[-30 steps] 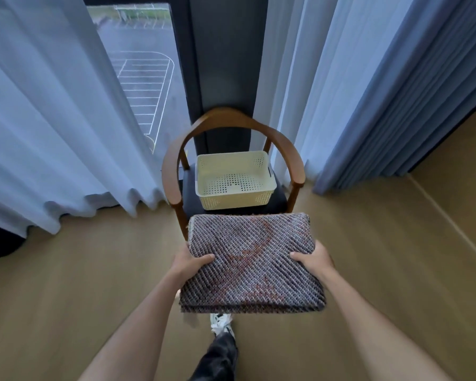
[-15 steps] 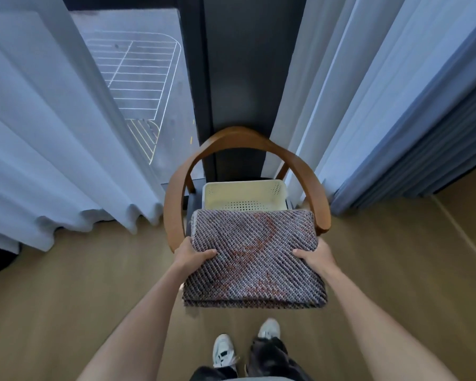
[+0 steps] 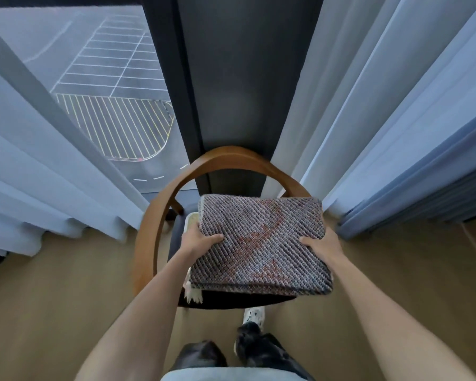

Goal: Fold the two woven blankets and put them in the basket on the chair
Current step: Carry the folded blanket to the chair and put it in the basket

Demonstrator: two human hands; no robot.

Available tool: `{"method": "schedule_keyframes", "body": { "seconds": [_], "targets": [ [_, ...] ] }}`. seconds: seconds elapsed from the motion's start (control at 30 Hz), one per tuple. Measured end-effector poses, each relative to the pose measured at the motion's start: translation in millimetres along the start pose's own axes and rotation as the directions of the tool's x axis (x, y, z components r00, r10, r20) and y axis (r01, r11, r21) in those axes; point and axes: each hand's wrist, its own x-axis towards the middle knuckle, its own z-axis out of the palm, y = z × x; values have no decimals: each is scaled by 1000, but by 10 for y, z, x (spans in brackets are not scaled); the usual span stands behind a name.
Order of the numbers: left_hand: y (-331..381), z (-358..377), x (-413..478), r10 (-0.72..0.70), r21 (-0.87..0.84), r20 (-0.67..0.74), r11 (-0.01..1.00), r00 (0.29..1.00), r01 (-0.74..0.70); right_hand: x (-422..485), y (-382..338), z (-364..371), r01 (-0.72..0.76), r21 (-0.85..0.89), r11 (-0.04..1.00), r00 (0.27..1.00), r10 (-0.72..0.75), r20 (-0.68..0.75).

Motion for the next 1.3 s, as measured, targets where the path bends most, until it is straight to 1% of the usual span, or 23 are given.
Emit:
{"method": "schedule_keyframes", "body": {
  "seconds": [0.17, 0.3, 0.4, 0.57, 0.7, 0.83, 0.93, 1.07, 1.2, 1.3],
  "targets": [
    [435, 222, 374, 38, 32, 0, 999, 999, -38, 449, -197, -217, -15, -54, 998, 997, 11, -70],
    [425, 364, 606, -8, -2, 37, 1000, 999, 8, 697, -174, -177, -30, -58, 998, 996, 25, -87],
    [217, 417, 771, -72, -46, 42, 996, 997, 74, 827, -65, 0, -68, -64, 996, 994, 62, -89],
    [-321, 367, 930, -162, -74, 77, 983, 984, 168, 983, 224, 507, -90, -90, 992, 996, 89, -18],
    [-767, 250, 999, -234, -9, 52, 972, 971, 235, 1085, 492, 942, -118, -118, 986, 988, 129, 83],
    [-1030, 173, 1075, -262, 42, 41, 965, 964, 260, 1128, 690, 1208, -144, -220, 965, 984, 163, 72],
    [-1042, 206, 1137, -204, 54, -14, 977, 979, 205, 1121, 712, 1310, -112, -259, 959, 992, 121, 21],
    [-1056, 345, 1231, -97, 69, -102, 992, 990, 105, 1124, 789, 1414, -34, -275, 961, 998, 20, -51],
    [-1177, 527, 1305, -69, 78, -172, 993, 983, 84, 1172, 965, 1556, 5, -340, 941, 995, -39, -93],
    [-1325, 654, 1406, -44, 125, -191, 990, 981, 69, 1276, 1064, 1683, 27, -408, 913, 995, -64, -77]
  ]
}}
